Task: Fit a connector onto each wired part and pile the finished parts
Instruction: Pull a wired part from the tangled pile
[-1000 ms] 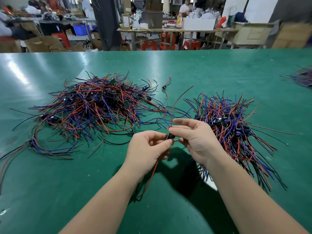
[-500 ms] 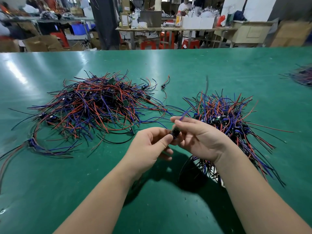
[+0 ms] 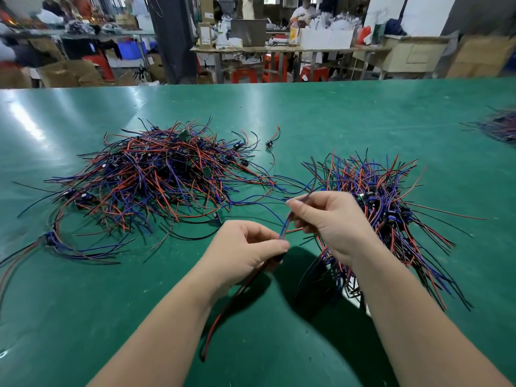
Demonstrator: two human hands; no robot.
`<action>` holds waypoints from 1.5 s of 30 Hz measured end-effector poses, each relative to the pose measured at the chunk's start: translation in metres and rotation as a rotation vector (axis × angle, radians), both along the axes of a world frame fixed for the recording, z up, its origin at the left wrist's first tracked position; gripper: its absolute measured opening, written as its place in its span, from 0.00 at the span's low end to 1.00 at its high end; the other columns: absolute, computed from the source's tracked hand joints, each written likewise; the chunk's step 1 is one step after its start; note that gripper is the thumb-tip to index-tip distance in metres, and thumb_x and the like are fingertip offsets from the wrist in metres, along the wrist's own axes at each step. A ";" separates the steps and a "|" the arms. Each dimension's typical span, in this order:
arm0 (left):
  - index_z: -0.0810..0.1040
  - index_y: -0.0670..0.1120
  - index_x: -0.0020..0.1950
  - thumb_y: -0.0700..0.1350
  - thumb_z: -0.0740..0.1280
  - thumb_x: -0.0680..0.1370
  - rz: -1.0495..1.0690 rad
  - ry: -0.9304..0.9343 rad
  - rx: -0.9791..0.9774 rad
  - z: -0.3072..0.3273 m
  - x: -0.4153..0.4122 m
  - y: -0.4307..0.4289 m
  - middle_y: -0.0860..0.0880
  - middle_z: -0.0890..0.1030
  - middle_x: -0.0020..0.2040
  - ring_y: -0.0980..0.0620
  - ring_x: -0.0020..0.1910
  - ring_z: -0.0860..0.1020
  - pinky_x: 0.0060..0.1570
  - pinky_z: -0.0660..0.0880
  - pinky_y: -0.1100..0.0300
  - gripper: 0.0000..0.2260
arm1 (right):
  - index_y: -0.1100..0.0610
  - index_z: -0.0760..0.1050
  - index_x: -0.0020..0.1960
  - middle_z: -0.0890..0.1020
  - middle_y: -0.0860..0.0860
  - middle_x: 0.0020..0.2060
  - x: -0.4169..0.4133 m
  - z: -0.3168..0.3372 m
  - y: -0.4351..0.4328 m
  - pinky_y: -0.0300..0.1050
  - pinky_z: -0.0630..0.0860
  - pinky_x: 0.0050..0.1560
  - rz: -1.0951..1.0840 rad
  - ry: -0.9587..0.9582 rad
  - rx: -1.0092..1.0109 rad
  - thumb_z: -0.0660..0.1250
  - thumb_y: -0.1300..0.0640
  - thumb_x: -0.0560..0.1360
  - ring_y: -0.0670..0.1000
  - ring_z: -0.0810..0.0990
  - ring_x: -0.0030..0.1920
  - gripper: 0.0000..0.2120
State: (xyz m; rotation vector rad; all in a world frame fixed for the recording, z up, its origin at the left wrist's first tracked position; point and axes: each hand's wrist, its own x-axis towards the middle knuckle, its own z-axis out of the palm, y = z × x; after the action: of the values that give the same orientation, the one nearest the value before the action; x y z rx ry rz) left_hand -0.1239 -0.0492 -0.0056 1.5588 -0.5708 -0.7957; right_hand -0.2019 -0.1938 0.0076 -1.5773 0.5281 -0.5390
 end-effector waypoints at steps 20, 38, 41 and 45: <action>0.83 0.49 0.40 0.46 0.81 0.61 -0.399 0.420 -0.490 0.012 0.006 0.015 0.46 0.84 0.41 0.55 0.35 0.81 0.39 0.78 0.65 0.11 | 0.61 0.76 0.47 0.81 0.54 0.30 -0.003 0.010 -0.016 0.34 0.72 0.24 -0.124 -0.100 0.362 0.61 0.59 0.80 0.47 0.79 0.25 0.08; 0.80 0.48 0.32 0.39 0.77 0.62 0.033 0.055 -0.396 -0.001 -0.013 -0.006 0.47 0.81 0.30 0.52 0.29 0.80 0.32 0.77 0.63 0.08 | 0.59 0.83 0.40 0.82 0.53 0.32 0.003 0.007 0.012 0.35 0.74 0.29 0.168 -0.268 0.487 0.69 0.58 0.65 0.47 0.78 0.29 0.07; 0.81 0.53 0.39 0.36 0.75 0.66 -0.166 -0.272 -0.237 -0.005 -0.008 0.001 0.50 0.84 0.40 0.54 0.40 0.82 0.44 0.80 0.54 0.11 | 0.58 0.83 0.38 0.82 0.53 0.32 0.002 0.009 0.010 0.35 0.75 0.28 0.137 -0.246 0.462 0.68 0.56 0.66 0.47 0.78 0.28 0.07; 0.81 0.50 0.52 0.33 0.68 0.74 -0.122 -0.602 -0.061 -0.011 -0.006 -0.003 0.51 0.84 0.46 0.55 0.47 0.82 0.54 0.78 0.57 0.13 | 0.56 0.84 0.37 0.83 0.52 0.32 0.000 0.011 0.003 0.34 0.74 0.28 0.127 -0.202 0.440 0.69 0.55 0.65 0.46 0.79 0.28 0.07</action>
State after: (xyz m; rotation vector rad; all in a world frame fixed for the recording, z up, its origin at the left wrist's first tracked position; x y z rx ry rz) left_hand -0.1302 -0.0525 -0.0166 1.7169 -1.1233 -0.3797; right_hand -0.2023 -0.1911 0.0182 -1.1148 0.3596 -0.4436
